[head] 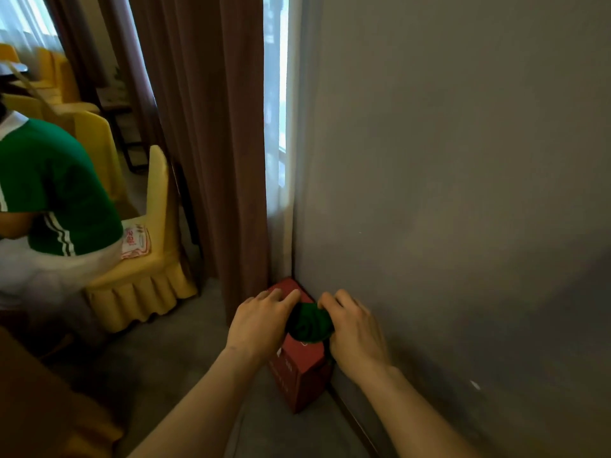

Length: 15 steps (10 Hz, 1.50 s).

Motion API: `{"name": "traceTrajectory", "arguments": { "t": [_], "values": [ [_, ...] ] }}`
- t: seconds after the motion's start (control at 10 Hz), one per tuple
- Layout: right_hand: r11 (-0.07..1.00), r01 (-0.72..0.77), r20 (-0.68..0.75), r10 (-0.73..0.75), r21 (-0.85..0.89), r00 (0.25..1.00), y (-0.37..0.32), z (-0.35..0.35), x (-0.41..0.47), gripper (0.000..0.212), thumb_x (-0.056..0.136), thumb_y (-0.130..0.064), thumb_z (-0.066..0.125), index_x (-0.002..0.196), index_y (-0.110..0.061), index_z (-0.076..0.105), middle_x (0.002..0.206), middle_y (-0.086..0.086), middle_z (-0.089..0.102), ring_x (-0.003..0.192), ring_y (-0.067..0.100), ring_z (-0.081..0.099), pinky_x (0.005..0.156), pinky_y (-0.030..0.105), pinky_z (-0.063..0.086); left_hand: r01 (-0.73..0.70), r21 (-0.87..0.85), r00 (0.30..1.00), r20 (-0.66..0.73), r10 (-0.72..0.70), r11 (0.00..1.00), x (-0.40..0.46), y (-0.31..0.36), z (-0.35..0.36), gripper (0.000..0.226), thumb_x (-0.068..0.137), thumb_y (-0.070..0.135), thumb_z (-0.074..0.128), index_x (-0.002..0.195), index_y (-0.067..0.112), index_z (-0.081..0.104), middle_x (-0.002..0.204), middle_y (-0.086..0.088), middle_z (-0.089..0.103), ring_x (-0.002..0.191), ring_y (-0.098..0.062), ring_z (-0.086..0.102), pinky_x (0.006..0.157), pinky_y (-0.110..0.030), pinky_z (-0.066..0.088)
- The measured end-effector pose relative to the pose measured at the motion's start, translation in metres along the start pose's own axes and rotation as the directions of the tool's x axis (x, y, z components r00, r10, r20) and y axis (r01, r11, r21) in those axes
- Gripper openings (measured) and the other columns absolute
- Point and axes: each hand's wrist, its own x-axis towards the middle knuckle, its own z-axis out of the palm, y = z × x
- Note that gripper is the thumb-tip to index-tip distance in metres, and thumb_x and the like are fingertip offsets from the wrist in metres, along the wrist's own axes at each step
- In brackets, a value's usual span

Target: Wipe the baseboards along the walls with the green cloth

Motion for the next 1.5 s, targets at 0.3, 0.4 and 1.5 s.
{"name": "traceTrajectory", "arguments": {
  "t": [0.3, 0.4, 1.5],
  "values": [
    [0.996, -0.07, 0.229, 0.056, 0.057, 0.972, 0.099, 0.127, 0.121, 0.043, 0.075, -0.001, 0.065, 0.107, -0.026, 0.049, 0.106, -0.001, 0.051, 0.093, 0.022, 0.055, 0.061, 0.028, 0.032, 0.144, -0.076, 0.968, 0.216, -0.125, 0.987, 0.119, -0.038, 0.134, 0.047, 0.085, 0.019, 0.069, 0.123, 0.03, 0.044, 0.107, 0.003, 0.061, 0.096, -0.022, 0.061, 0.068, -0.032, 0.042],
    [0.994, -0.08, 0.288, 0.056, 0.072, 0.956, 0.122, 0.173, 0.149, 0.04, 0.073, -0.001, 0.063, 0.102, -0.026, 0.051, 0.101, 0.001, 0.054, 0.086, 0.026, 0.057, 0.059, 0.029, 0.029, 0.226, -0.112, 0.943, 0.276, -0.188, 0.968, 0.145, -0.054, 0.182, 0.04, 0.084, 0.018, 0.067, 0.115, 0.031, 0.045, 0.104, 0.006, 0.061, 0.093, -0.023, 0.062, 0.063, -0.035, 0.043],
    [0.991, -0.117, 0.645, 0.134, -0.07, 0.752, 0.194, 0.343, 0.177, 0.082, 0.088, -0.052, 0.057, 0.153, -0.034, 0.012, 0.163, 0.008, 0.011, 0.147, 0.032, 0.01, 0.112, 0.047, 0.032, 0.273, -0.083, 0.756, 0.635, -0.16, 0.958, 0.168, -0.097, 0.344, 0.098, 0.089, 0.061, 0.057, 0.154, 0.039, -0.013, 0.167, -0.001, -0.006, 0.151, -0.027, -0.006, 0.123, -0.048, 0.0]
  ]
}}
